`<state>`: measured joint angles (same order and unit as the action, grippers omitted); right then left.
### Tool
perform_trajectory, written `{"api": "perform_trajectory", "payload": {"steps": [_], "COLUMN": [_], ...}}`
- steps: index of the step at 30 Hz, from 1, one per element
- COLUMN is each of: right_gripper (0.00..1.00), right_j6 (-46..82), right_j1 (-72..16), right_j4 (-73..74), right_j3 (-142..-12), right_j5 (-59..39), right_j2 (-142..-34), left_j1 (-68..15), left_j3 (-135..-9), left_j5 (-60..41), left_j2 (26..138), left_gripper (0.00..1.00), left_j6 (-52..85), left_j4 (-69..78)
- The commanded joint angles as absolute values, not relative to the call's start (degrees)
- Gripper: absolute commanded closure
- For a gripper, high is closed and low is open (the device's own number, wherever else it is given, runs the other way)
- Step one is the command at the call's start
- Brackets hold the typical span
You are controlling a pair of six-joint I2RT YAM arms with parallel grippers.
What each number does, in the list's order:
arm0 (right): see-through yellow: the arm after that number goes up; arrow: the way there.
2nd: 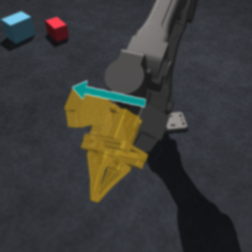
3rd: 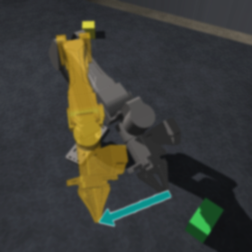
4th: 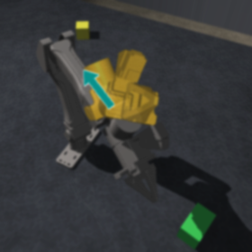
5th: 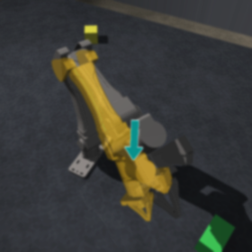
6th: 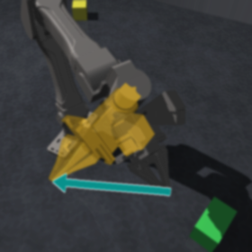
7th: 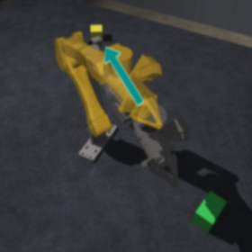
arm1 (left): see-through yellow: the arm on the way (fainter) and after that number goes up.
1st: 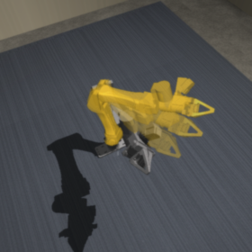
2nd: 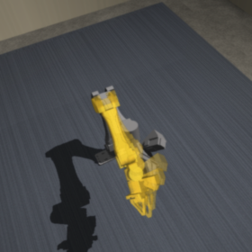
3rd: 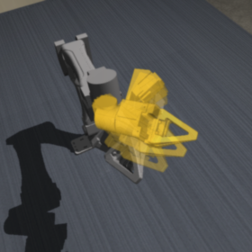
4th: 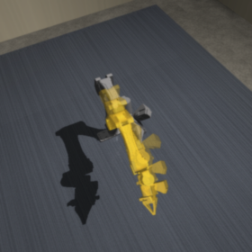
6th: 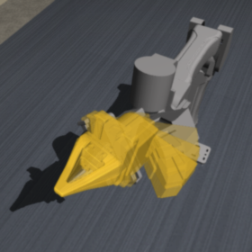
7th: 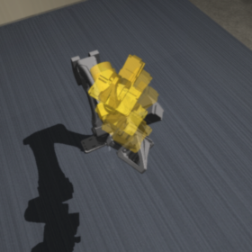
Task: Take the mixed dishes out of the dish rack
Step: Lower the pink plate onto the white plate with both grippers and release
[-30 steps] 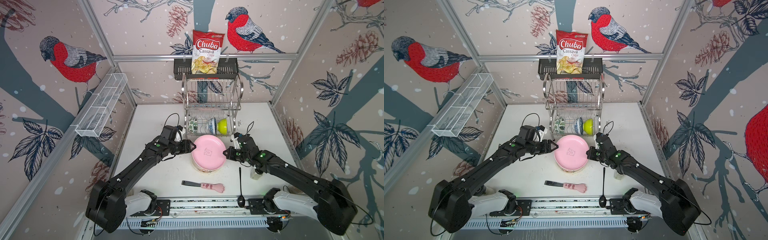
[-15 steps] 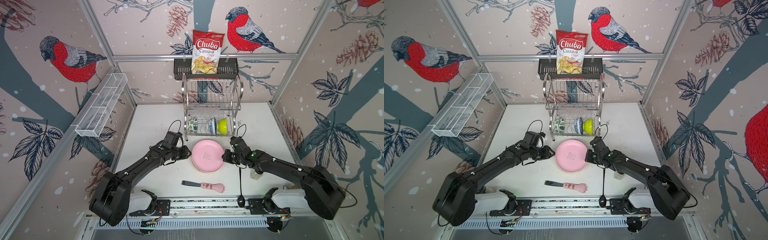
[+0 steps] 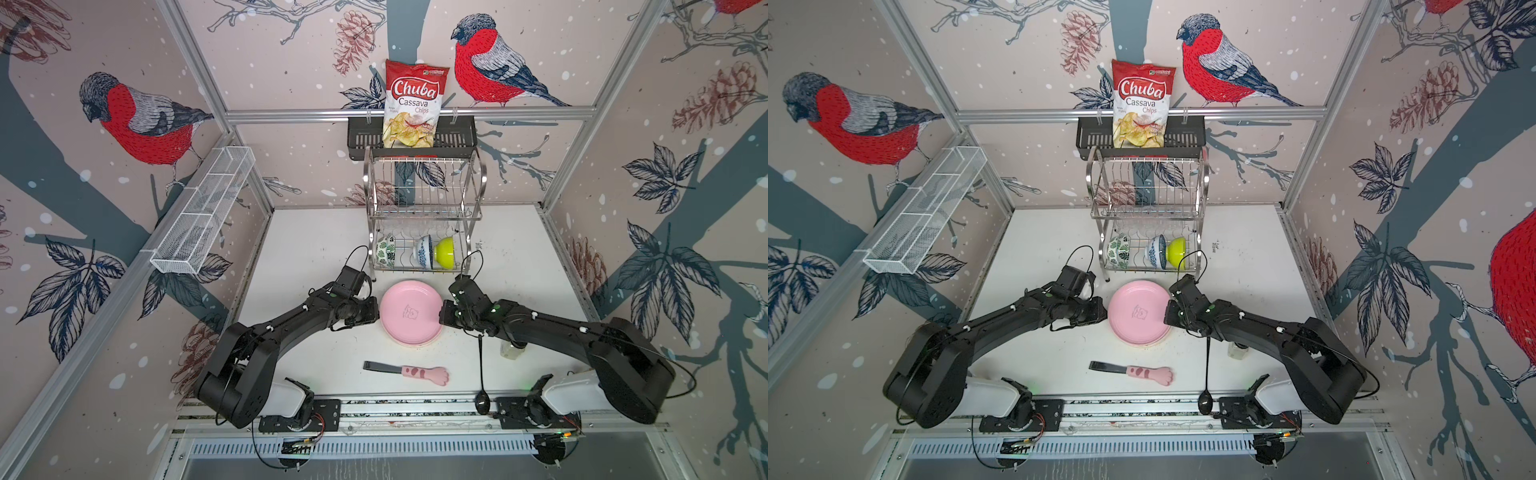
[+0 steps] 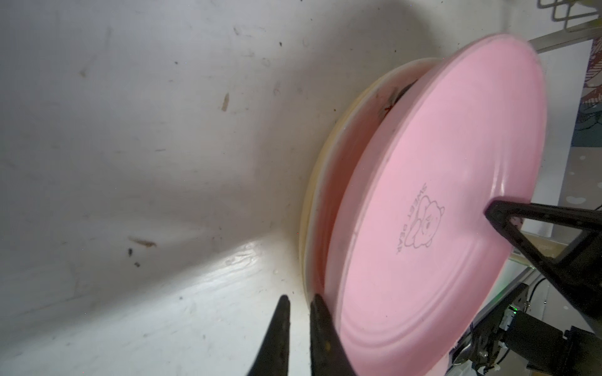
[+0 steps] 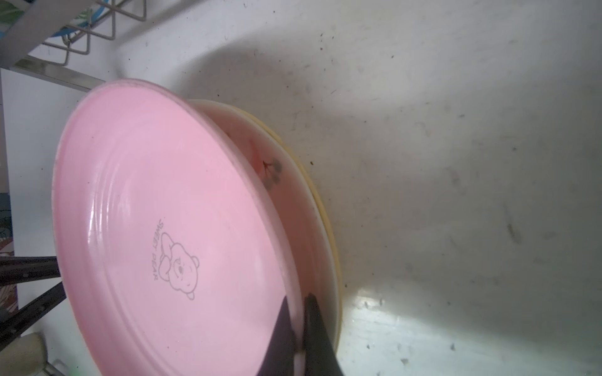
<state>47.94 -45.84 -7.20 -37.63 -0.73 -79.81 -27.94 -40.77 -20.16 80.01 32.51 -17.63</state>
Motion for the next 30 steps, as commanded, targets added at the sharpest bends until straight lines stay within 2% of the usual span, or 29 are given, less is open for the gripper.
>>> {"api": "perform_trajectory", "payload": {"steps": [1, 11, 15, 23, 26, 30], "right_gripper": [1.00, 0.99, 0.82, 0.66, 0.59, 0.55], "right_j6": [49.23, 50.71, 50.54, 49.19, 47.59, 42.13], "right_j1": [-47.01, -47.15, -47.22, -47.18, -46.28, -43.65], "right_j4": [-7.15, -9.72, -10.05, -12.96, -14.22, -11.91], "right_j3": [-37.98, -38.06, -37.71, -37.88, -38.23, -37.57], "right_j5": [2.08, 5.35, 5.44, 7.38, 8.30, 7.17], "right_j2": [-80.02, -79.77, -78.76, -72.95, -68.31, -61.64], "left_j1": [-28.21, -28.21, -28.21, -28.21, -28.21, -27.97], "left_j3": [-41.49, -43.07, -43.31, -46.54, -49.02, -51.27], "left_j5": [-18.60, -13.59, -13.62, -12.26, -8.61, -1.70], "left_j2": [79.73, 79.98, 80.07, 75.92, 73.24, 71.55], "left_gripper": [0.84, 0.85, 0.85, 0.82, 0.78, 0.71], "left_j6": [31.18, 31.89, 31.75, 30.36, 30.16, 30.58], "left_j4": [-18.64, -22.31, -22.49, -24.20, -25.10, -23.63]}}
